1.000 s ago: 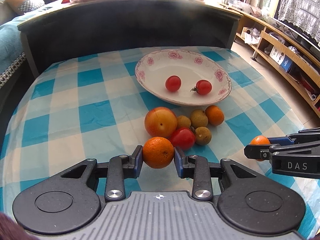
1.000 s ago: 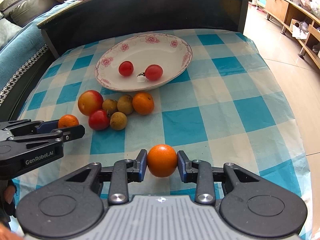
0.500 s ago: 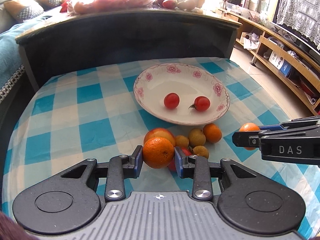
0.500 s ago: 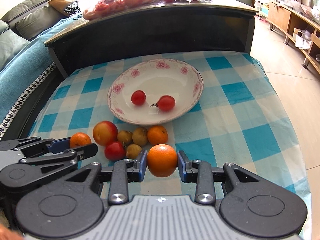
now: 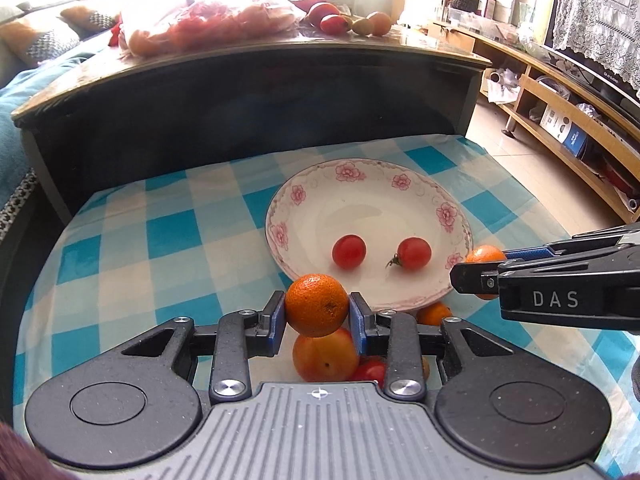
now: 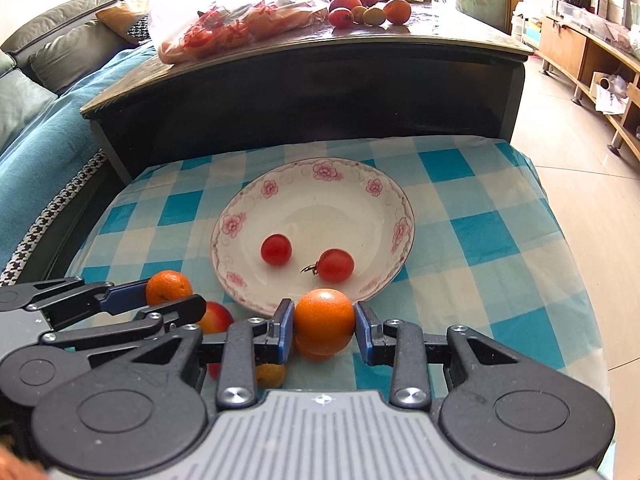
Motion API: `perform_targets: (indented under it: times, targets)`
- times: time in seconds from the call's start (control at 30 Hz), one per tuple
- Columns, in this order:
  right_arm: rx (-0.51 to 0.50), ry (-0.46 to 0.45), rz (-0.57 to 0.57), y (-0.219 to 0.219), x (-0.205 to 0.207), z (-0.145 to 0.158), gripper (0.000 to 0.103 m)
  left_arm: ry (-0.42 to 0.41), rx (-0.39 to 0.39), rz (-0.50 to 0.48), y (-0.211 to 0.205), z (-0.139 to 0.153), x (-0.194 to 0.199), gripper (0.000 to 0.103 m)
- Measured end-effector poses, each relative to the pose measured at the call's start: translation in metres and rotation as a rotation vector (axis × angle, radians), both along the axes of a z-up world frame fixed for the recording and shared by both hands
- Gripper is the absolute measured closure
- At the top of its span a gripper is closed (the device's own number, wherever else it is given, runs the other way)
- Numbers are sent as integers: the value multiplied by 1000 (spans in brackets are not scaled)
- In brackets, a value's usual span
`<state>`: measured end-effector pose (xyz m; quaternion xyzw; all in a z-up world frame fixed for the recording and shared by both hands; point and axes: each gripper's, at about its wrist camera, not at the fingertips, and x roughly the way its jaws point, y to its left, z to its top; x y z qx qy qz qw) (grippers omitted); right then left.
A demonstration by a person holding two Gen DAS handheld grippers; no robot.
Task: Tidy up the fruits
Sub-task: 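Lower both oranges into the white bowl and open both grippers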
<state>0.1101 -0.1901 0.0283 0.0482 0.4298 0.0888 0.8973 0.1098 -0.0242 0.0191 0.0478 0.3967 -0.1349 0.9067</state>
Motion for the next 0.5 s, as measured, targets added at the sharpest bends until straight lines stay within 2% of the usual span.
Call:
perform_targets:
  times: [0.5]
  targets:
    - [-12, 40, 4, 0, 38, -18, 66, 18, 15, -12, -8, -13, 25, 62]
